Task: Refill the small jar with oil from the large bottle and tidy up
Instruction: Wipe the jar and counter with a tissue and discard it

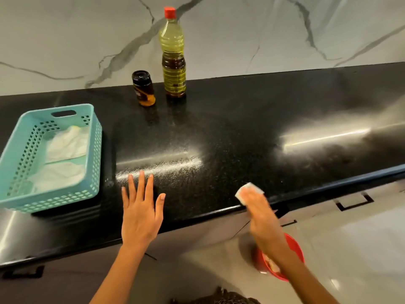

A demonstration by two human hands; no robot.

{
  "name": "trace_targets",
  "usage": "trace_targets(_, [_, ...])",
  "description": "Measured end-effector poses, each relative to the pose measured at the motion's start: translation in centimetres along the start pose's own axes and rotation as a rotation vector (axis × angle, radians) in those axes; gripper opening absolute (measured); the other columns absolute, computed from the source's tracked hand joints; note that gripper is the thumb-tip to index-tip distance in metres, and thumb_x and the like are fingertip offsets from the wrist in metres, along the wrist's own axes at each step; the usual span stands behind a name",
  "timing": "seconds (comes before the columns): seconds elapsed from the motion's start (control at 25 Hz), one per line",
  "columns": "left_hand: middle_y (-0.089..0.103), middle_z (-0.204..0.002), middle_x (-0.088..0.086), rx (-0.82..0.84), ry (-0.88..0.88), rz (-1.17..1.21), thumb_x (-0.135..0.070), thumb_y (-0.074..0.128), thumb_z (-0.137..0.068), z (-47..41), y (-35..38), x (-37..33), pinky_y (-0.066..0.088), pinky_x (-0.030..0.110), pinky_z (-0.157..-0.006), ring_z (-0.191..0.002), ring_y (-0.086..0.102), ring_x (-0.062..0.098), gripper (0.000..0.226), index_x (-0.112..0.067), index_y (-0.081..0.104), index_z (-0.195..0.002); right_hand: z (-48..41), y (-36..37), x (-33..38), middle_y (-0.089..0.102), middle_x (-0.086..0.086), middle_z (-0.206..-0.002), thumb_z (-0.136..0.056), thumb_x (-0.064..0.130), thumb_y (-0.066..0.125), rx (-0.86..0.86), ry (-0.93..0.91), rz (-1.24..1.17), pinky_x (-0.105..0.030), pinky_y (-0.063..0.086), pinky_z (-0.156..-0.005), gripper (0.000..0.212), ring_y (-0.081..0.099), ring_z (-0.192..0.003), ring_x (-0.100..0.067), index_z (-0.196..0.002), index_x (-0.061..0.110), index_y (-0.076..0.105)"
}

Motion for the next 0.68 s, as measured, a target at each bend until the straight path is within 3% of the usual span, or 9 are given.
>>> trace_targets(0.12, [0.008,-0.153,0.003,0.011,-0.018,-0.019,-0.06,-0.001,-0.09,0.1,0.2,0.1,0.001,0.044,-0.116,-0.143,-0.006,0.025,0.074,-0.013,0.018,-0.145,-4.9,-2.1,-4.0,0.05,-0.015,-0.127,-0.085,-0.009,0.043,0.03,0.123,0.081,-0.018,0.024,-0.106,0.042,0.044,-0.123,-0.03,-0.124,0.003,0.052])
trace_targets(0.28, [0.008,-0.154,0.001,0.027,-0.026,-0.034,-0.06,0.004,-0.091,0.0,0.3,0.2,-0.001,0.042,-0.117,-0.144,-0.008,0.022,0.072,-0.015,0.017,-0.146,-10.1,2.9,1.5,0.05,-0.011,-0.113,-0.083,-0.001,0.035,0.096,-0.012,0.008,-0.04,0.037,-0.1,0.035,0.048,-0.107,-0.028,-0.112,0.008,0.053])
trace_targets(0.4, [0.011,-0.154,0.001,0.025,-0.035,-0.047,-0.058,0.007,-0.091,0.0,0.3,0.2,0.0,0.042,-0.117,-0.144,-0.007,0.021,0.071,-0.014,0.02,-0.145,-5.9,7.4,9.1,0.05,-0.011,-0.13,-0.076,-0.008,0.034,0.247,-0.288,-0.032,-0.03,0.019,-0.113,0.052,0.037,-0.126,-0.024,-0.124,0.01,0.046])
trace_targets(0.52, [0.011,-0.155,0.001,0.028,-0.037,-0.055,-0.058,0.009,-0.091,-0.1,0.3,0.1,-0.003,0.04,-0.117,-0.144,-0.008,0.021,0.07,-0.015,0.019,-0.145,-2.7,6.6,8.2,0.045,-0.008,-0.138,-0.064,-0.001,0.026,0.302,-0.441,-0.052,-0.024,0.001,-0.115,0.068,0.022,-0.137,-0.013,-0.13,0.006,0.042])
trace_targets(0.68, [0.013,-0.154,0.002,0.021,-0.049,-0.046,-0.057,0.011,-0.092,0.0,0.3,0.0,-0.001,0.04,-0.117,-0.144,-0.006,0.021,0.069,-0.015,0.021,-0.145,-8.0,2.4,-1.0,0.037,0.001,-0.14,-0.082,-0.007,0.026,0.176,-0.073,-0.102,-0.019,0.014,-0.114,0.059,0.031,-0.136,-0.02,-0.134,0.012,0.047])
Point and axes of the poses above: each hand's wrist, its own z-axis away from the middle knuckle, its own y-axis out of the palm, x = y × z, the point moved 9 cm from there along -z, towards the middle knuckle
